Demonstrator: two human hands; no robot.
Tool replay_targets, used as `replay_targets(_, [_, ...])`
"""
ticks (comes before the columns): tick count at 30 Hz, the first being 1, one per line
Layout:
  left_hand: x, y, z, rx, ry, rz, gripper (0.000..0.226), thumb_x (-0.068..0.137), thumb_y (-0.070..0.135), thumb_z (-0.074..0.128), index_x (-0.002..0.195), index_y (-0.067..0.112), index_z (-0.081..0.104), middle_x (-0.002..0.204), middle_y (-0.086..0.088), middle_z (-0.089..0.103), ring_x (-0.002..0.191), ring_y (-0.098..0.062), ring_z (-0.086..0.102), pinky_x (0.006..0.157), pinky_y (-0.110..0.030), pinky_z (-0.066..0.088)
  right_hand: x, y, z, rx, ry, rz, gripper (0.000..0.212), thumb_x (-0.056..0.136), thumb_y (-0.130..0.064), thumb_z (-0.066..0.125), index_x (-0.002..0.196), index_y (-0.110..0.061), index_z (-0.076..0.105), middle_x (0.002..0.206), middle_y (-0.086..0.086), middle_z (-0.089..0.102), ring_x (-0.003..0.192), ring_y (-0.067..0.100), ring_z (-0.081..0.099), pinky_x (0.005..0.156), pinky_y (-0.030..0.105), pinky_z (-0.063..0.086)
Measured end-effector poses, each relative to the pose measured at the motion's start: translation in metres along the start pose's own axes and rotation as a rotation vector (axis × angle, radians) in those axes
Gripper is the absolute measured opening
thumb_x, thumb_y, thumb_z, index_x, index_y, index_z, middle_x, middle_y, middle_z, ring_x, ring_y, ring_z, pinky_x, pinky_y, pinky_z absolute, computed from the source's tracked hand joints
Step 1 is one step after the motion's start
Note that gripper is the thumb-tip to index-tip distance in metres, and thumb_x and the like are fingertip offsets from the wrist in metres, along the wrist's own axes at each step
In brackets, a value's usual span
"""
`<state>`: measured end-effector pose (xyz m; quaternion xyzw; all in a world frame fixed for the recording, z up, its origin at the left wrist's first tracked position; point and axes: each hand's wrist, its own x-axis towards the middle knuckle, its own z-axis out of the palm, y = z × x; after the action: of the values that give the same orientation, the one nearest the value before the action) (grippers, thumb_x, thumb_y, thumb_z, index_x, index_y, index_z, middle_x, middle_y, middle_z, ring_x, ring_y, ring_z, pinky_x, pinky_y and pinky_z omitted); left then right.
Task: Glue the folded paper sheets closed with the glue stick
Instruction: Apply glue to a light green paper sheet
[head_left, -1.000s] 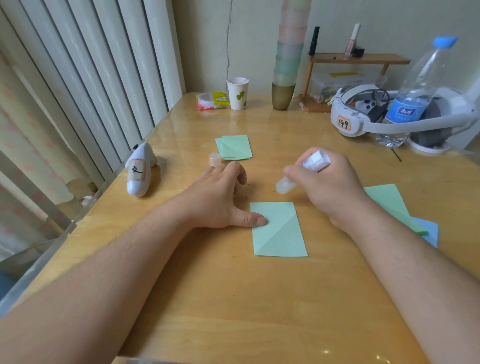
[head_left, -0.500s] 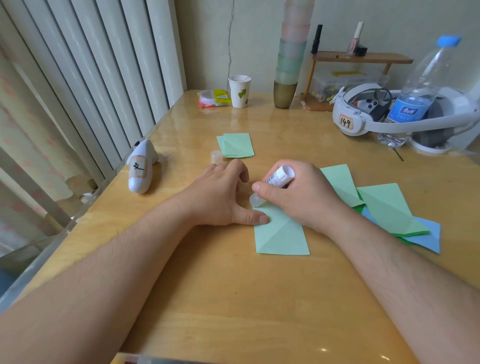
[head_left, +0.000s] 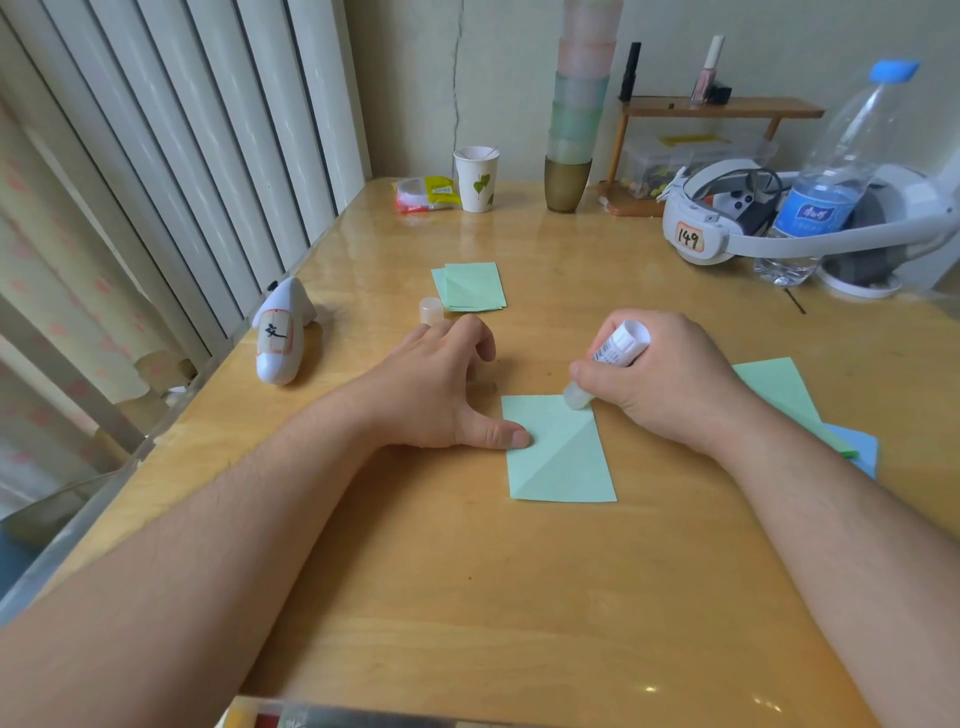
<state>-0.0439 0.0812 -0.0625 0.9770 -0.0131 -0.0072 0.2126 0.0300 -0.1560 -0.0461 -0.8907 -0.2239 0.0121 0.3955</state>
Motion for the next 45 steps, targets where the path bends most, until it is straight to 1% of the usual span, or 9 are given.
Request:
replay_targets(8, [0.001,-0.002,0.0,0.005,-0.007,0.001,0.083,0.058,0.084,0.078,0.115,0.038,0.041,0.115,0.015,0.046,0.112,-0.015,0.042,0.097,-0.035,0.043,0.002,0.001,0.0,-0.006,0.016,-0.005,0.021,0.081,-0.032,0.078,0.075,-0.019,0.062,0.058,-0.011,0.059,0.052,0.006,0.046,0.052,0.027,0.037])
replay_targets(13, [0.002,-0.002,0.0,0.01,-0.004,0.009,0.081,0.057,0.085,0.078,0.114,0.039,0.043,0.115,0.015,0.046,0.113,-0.015,0.041,0.101,-0.036,0.043,0.005,0.001,0.003,0.225,0.11,-0.022,0.016,0.083,-0.026,0.079,0.078,-0.02,0.065,0.06,-0.014,0.057,0.057,0.006,0.048,0.056,0.028,0.04])
replay_targets(16, [0.003,-0.005,0.003,0.017,0.006,0.016,0.079,0.055,0.087,0.076,0.113,0.042,0.047,0.112,0.016,0.046,0.112,-0.015,0.04,0.103,-0.035,0.042,0.003,-0.009,0.016,0.292,0.045,-0.072,0.015,0.083,-0.029,0.081,0.079,-0.023,0.068,0.065,-0.013,0.063,0.063,0.007,0.055,0.061,0.03,0.045])
replay_targets(19, [0.005,-0.006,0.003,0.026,-0.004,0.022,0.075,0.051,0.092,0.07,0.11,0.05,0.049,0.11,0.016,0.045,0.112,-0.014,0.04,0.103,-0.033,0.042,0.002,-0.017,0.028,0.271,-0.03,-0.1,0.017,0.079,-0.036,0.082,0.082,-0.025,0.07,0.07,-0.011,0.068,0.068,0.009,0.06,0.066,0.035,0.051])
replay_targets(22, [0.004,-0.004,0.003,0.022,-0.01,0.022,0.068,0.055,0.088,0.073,0.109,0.054,0.049,0.109,0.016,0.044,0.113,-0.014,0.039,0.099,-0.03,0.039,0.003,-0.019,0.033,0.227,-0.042,-0.108,0.016,0.081,-0.035,0.082,0.082,-0.024,0.07,0.069,-0.012,0.067,0.066,0.007,0.058,0.064,0.03,0.049])
replay_targets(27, [0.004,-0.003,0.002,0.025,-0.004,0.02,0.069,0.058,0.084,0.076,0.113,0.05,0.052,0.109,0.015,0.044,0.113,-0.014,0.039,0.094,-0.028,0.036,0.003,-0.017,0.035,0.173,-0.059,-0.106,0.017,0.082,-0.038,0.082,0.082,-0.025,0.07,0.066,-0.015,0.065,0.063,0.004,0.056,0.062,0.026,0.046])
replay_targets(34, [0.004,-0.002,0.003,0.039,-0.002,0.021,0.072,0.055,0.087,0.072,0.113,0.05,0.053,0.108,0.014,0.045,0.111,-0.015,0.04,0.096,-0.029,0.039,0.002,-0.021,0.035,0.076,-0.085,-0.118,0.02,0.082,-0.041,0.08,0.082,-0.024,0.069,0.064,-0.014,0.063,0.059,0.003,0.054,0.056,0.023,0.044])
replay_targets(40, [0.002,-0.002,0.001,0.016,-0.007,0.03,0.07,0.056,0.084,0.075,0.113,0.049,0.055,0.108,0.013,0.046,0.111,-0.014,0.04,0.098,-0.028,0.039,0.001,-0.014,0.019,0.029,-0.098,-0.076,0.016,0.08,-0.035,0.08,0.08,-0.023,0.069,0.062,-0.014,0.063,0.056,0.002,0.052,0.055,0.023,0.043])
replay_targets(45, [0.001,-0.003,0.0,0.003,-0.011,0.033,0.067,0.059,0.081,0.078,0.113,0.049,0.055,0.109,0.015,0.045,0.113,-0.013,0.039,0.097,-0.027,0.037,-0.002,0.0,0.003,0.011,-0.055,-0.019,0.014,0.08,-0.031,0.08,0.079,-0.023,0.069,0.065,-0.013,0.065,0.055,0.001,0.052,0.057,0.026,0.043])
